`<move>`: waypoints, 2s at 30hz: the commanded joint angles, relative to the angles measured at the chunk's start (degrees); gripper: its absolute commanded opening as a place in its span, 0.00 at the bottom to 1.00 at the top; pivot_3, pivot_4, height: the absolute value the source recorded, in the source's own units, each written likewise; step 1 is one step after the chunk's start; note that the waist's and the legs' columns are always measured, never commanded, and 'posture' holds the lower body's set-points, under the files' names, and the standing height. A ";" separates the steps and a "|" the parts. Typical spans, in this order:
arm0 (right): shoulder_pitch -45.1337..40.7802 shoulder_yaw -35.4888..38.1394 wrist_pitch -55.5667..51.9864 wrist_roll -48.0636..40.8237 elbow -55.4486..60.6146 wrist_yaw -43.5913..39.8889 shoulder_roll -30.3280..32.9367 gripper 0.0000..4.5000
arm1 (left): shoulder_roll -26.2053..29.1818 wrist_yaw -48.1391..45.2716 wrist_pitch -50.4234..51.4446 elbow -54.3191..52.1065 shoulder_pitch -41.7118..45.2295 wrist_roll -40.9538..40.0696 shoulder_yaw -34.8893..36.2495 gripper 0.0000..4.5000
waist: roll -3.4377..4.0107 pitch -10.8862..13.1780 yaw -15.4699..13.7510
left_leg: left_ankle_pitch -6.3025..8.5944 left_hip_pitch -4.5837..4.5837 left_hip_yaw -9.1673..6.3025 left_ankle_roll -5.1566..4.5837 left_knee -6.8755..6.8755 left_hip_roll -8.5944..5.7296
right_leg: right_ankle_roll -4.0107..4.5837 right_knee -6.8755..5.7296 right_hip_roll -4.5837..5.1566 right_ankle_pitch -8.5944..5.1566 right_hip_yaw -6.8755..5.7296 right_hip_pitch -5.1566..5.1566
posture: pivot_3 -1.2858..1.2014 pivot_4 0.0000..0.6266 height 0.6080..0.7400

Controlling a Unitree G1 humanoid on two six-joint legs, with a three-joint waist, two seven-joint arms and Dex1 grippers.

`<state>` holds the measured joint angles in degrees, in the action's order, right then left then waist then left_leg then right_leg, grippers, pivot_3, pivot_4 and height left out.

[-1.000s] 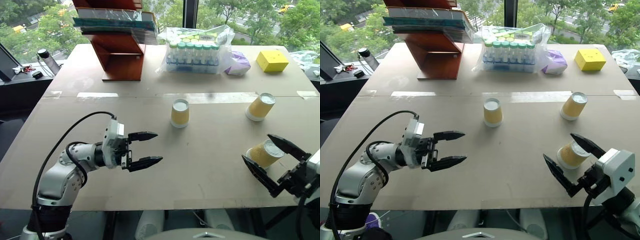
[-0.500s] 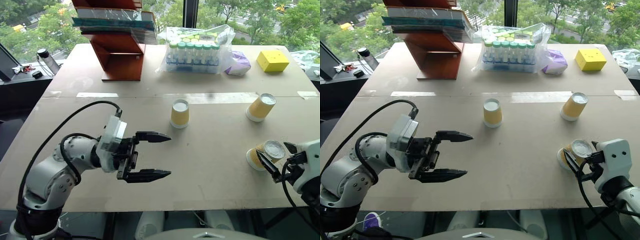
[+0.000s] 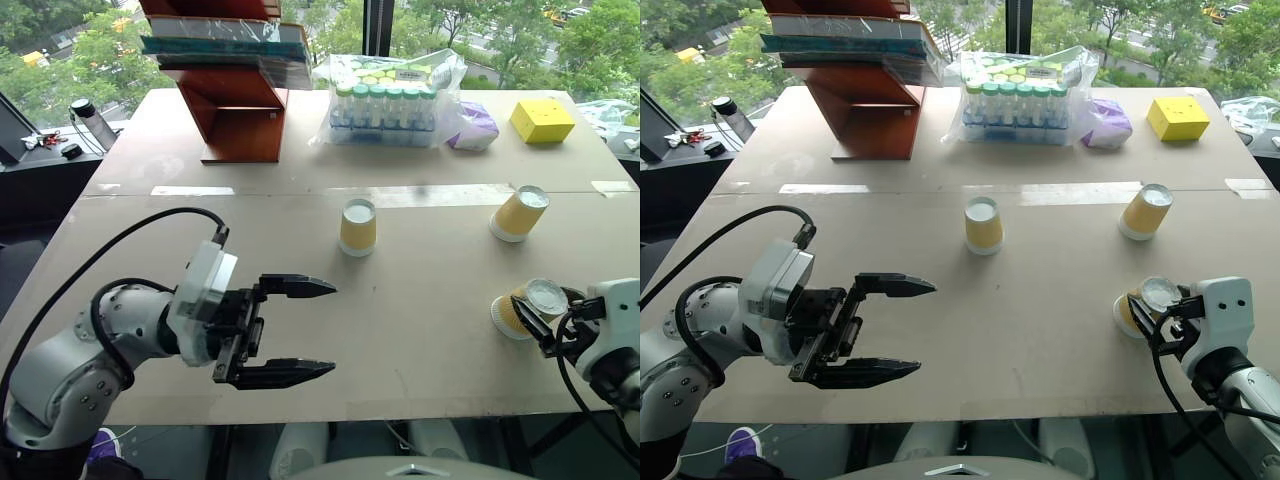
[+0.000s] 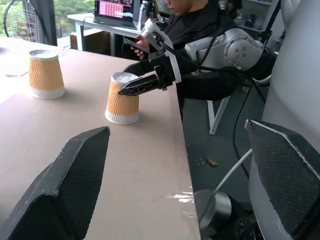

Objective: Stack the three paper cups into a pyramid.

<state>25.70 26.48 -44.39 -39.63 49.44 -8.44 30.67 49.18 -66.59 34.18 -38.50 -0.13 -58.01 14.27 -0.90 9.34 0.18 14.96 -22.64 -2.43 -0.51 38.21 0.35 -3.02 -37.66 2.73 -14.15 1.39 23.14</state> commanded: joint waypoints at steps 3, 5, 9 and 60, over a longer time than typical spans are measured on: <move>-0.51 -0.28 0.67 0.94 0.85 -0.75 -0.28 0.46 | 0.89 -2.05 -1.81 2.26 1.44 0.96 0.95 1.00 | -0.01 0.00 0.25 | 0.00 0.01 0.03 0.00 0.00 0.00 | -0.04 0.00 -0.01 -0.03 0.02 0.00 | 0.52 0.24 1.00; -0.68 -0.43 0.68 1.30 0.91 -0.88 -0.24 0.46 | 0.88 -1.98 -1.87 2.91 2.12 1.27 0.79 1.00 | -0.01 -0.01 0.30 | 0.00 0.01 0.04 0.00 0.00 0.00 | -0.05 0.00 -0.01 -0.03 0.03 0.00 | 0.52 0.24 1.00; -4.31 -1.31 1.22 0.78 2.39 -2.63 1.42 0.46 | -2.68 3.37 -3.60 5.79 5.02 5.33 -1.41 1.00 | 0.00 0.00 0.45 | 0.00 0.01 0.09 0.00 0.00 0.01 | -0.05 0.01 0.00 -0.02 0.07 0.00 | 0.52 0.24 1.00; -40.42 -33.78 -6.98 7.97 -10.92 -15.75 3.56 0.75 | -4.88 -8.20 -14.30 24.44 -0.80 16.87 -1.19 1.00 | -0.06 0.04 0.69 | 0.02 -0.14 0.18 -0.03 -0.13 0.04 | -0.18 -0.05 0.00 0.16 0.10 0.29 | 0.52 0.24 1.00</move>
<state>-14.16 -7.72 -52.85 -31.84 37.35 -23.06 34.07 44.59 -76.11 19.90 -13.91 -1.57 -41.63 12.96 -0.96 9.38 0.87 14.98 -22.77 -2.26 -0.54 38.09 0.38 -3.20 -37.72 2.72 -14.00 1.49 23.44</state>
